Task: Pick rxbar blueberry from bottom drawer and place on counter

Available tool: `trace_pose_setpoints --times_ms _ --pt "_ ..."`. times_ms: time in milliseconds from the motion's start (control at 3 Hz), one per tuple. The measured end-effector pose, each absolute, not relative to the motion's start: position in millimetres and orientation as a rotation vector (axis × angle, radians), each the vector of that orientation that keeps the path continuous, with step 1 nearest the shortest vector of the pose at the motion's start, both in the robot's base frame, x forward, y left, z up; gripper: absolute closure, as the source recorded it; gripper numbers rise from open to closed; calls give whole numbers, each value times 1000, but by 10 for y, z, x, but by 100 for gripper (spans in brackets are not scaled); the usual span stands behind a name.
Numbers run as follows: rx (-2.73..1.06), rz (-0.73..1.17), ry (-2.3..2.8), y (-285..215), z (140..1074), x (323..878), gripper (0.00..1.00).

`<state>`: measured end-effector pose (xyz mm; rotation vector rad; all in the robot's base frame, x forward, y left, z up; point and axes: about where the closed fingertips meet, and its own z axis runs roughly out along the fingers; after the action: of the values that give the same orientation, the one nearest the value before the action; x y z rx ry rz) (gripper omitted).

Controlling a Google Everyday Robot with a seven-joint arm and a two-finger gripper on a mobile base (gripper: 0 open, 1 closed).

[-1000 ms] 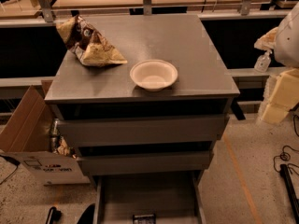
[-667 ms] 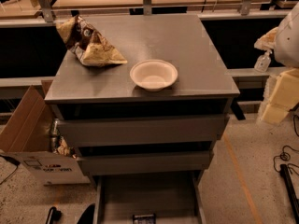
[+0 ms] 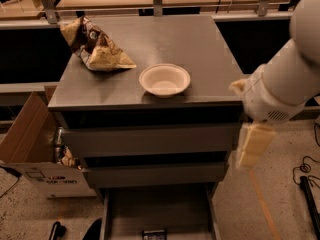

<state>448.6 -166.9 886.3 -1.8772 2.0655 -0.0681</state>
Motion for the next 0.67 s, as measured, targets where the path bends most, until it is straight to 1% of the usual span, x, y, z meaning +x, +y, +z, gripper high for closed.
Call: trace_pose_setpoints --times_ms 333,667 --pt "-1885 -73 2057 -1615 8581 4482 0" --pt "-1919 -43 2007 -1543 8614 4447 0"
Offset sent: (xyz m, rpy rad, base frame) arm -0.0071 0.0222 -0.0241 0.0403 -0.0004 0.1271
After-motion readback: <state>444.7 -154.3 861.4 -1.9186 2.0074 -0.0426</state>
